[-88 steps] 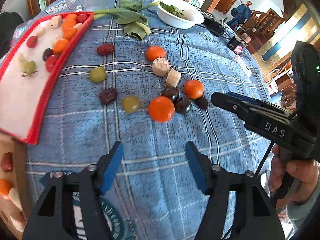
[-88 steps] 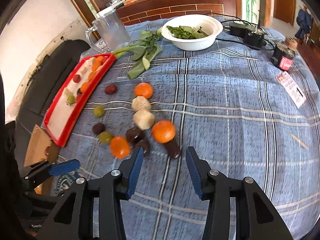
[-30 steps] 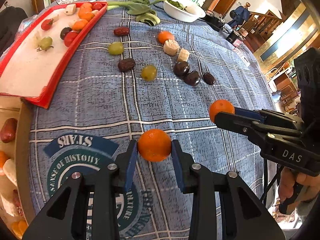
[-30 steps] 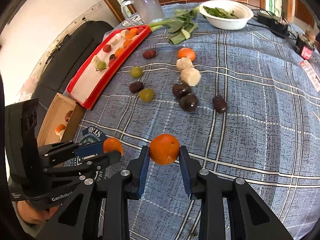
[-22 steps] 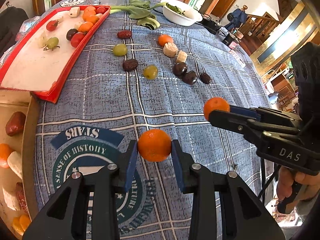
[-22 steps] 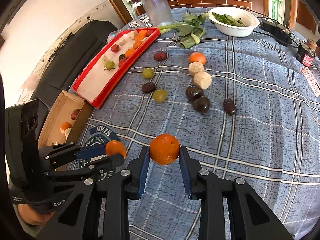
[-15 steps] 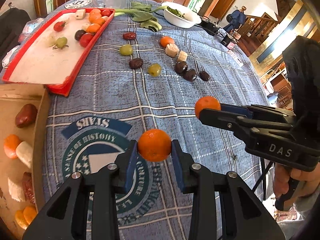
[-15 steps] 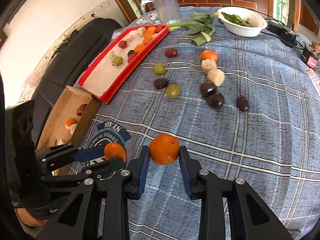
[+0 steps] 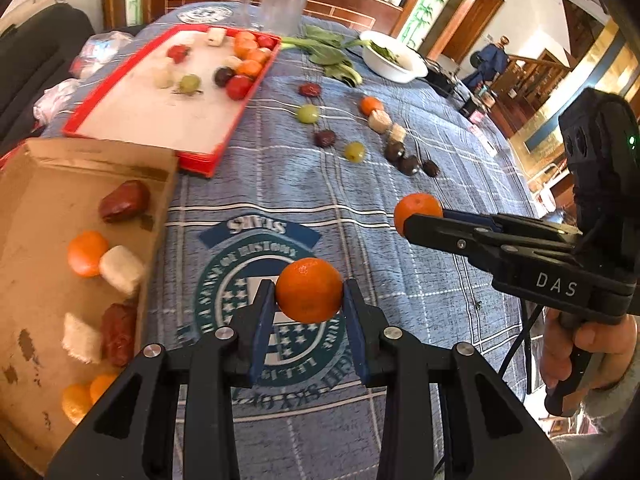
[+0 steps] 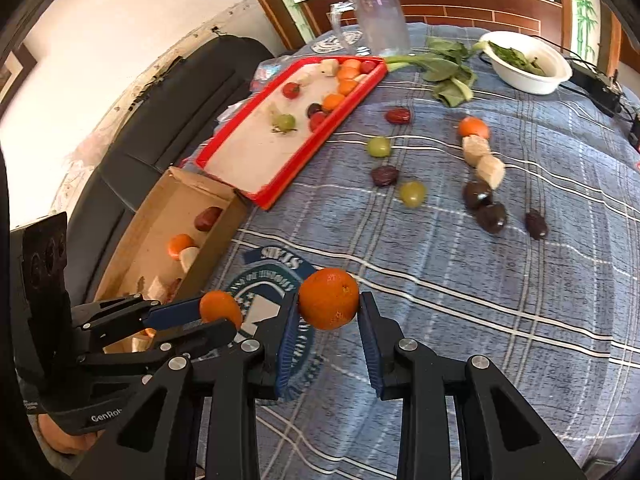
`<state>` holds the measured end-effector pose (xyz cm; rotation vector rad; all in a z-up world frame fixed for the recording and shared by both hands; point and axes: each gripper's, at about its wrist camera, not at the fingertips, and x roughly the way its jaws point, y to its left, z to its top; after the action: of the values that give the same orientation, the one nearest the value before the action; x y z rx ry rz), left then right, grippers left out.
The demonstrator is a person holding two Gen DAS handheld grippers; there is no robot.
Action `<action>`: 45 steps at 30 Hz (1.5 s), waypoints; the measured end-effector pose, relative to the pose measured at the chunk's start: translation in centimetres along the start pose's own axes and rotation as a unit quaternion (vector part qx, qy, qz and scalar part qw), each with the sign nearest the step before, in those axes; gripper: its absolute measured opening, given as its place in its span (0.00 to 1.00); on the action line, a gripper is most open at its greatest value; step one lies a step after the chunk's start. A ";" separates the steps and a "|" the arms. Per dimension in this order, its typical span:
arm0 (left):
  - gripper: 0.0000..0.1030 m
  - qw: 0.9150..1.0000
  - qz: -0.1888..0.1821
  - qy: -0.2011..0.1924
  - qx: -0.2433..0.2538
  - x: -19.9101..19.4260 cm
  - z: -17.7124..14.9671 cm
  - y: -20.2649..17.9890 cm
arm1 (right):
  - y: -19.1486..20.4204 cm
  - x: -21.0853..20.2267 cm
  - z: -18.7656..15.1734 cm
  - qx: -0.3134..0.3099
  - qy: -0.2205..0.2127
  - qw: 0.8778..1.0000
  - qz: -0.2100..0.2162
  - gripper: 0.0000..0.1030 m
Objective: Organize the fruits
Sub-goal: 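Carry both held mandarins over the cardboard box, then lower both mandarins into the box and open both tools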
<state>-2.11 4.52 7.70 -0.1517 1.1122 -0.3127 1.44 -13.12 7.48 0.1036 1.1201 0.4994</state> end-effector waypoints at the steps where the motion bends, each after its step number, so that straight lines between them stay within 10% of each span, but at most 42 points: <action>1: 0.30 1.000 0.002 -0.003 -0.004 -0.4 -0.1 0.4 | 0.4 0.1 0.0 -0.003 0.001 1.000 0.004 0.30; 45: 0.31 0.978 0.107 -0.034 -0.177 -8.4 -7.9 16.8 | 17.3 8.4 1.5 -0.147 0.068 0.982 0.095 0.29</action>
<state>-9.68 23.44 6.81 -0.3523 1.0989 0.0846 -0.12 6.05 6.77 -0.0838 1.1633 0.8477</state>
